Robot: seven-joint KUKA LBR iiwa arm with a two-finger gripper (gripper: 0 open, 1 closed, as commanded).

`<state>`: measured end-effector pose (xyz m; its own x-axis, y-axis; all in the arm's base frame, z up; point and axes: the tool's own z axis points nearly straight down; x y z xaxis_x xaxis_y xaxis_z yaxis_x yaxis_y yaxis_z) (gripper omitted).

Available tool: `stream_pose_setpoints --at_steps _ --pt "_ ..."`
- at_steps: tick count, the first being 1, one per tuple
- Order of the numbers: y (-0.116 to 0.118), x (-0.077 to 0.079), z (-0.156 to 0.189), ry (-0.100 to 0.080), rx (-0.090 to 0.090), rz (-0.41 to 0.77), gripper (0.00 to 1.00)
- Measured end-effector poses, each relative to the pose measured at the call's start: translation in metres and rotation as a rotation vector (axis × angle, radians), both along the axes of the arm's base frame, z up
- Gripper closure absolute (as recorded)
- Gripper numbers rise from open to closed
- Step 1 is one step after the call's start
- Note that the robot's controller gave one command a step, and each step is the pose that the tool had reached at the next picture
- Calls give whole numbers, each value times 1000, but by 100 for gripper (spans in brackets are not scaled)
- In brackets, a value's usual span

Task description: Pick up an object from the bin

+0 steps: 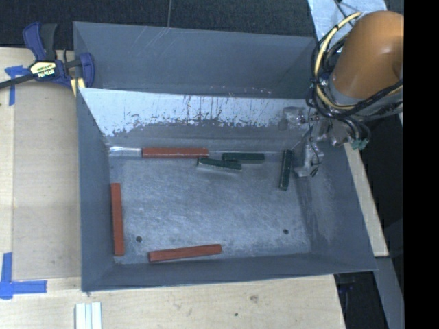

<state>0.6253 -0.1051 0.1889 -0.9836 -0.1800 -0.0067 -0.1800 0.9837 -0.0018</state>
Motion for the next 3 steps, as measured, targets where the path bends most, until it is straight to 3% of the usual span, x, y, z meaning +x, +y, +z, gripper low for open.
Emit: stream_pose_setpoints --at_steps 1,2,3 --pt "60 2 -52 8 3 -46 0" --pt "67 2 -113 11 2 -126 0" --pt "66 4 -109 4 1 -128 100"
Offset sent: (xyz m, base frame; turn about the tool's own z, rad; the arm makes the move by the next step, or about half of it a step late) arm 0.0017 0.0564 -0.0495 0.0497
